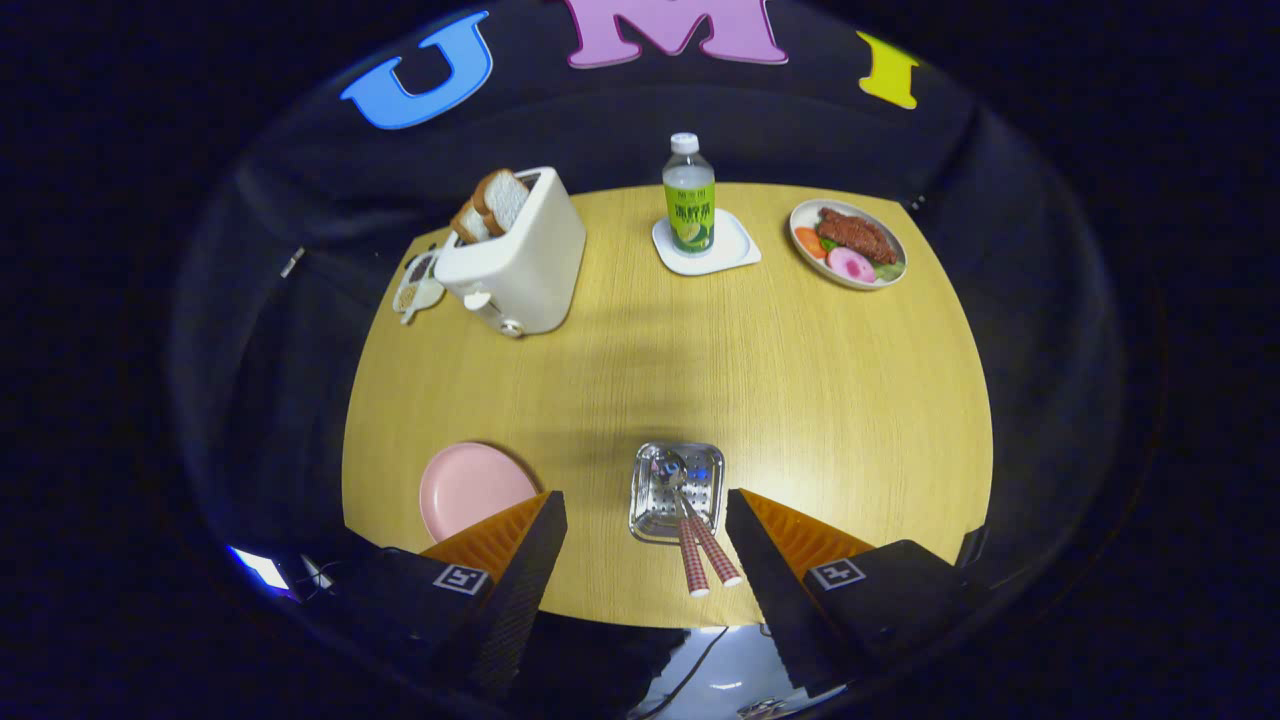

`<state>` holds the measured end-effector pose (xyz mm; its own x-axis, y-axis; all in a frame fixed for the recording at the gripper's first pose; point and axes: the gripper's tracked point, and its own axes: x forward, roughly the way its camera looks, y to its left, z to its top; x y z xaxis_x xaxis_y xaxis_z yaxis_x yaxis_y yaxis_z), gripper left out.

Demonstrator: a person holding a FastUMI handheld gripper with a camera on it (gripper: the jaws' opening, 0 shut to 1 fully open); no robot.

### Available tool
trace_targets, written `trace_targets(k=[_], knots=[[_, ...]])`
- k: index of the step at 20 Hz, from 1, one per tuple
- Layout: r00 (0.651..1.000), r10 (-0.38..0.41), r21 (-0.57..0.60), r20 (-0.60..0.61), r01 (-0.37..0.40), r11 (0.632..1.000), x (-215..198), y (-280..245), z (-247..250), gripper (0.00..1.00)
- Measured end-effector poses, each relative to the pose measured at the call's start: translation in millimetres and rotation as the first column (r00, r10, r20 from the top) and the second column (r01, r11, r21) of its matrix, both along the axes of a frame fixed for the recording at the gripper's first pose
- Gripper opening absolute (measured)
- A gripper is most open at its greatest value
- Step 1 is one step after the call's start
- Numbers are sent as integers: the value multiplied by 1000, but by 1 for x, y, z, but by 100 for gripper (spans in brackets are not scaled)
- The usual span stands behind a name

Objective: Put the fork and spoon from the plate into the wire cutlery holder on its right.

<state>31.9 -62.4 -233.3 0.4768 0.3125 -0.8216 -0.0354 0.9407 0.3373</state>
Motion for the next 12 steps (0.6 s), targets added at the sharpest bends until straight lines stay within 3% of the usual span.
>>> trace_targets(k=[3,7,9,12], knots=[[977,-74,-5,201,77,997,7,0,24,100],[897,-110,-51,428,146,988,8,-3,57,99],[854,-122,-57,506,175,983,4,0,75,99],[829,-139,-39,542,190,981,-8,10,86,99]])
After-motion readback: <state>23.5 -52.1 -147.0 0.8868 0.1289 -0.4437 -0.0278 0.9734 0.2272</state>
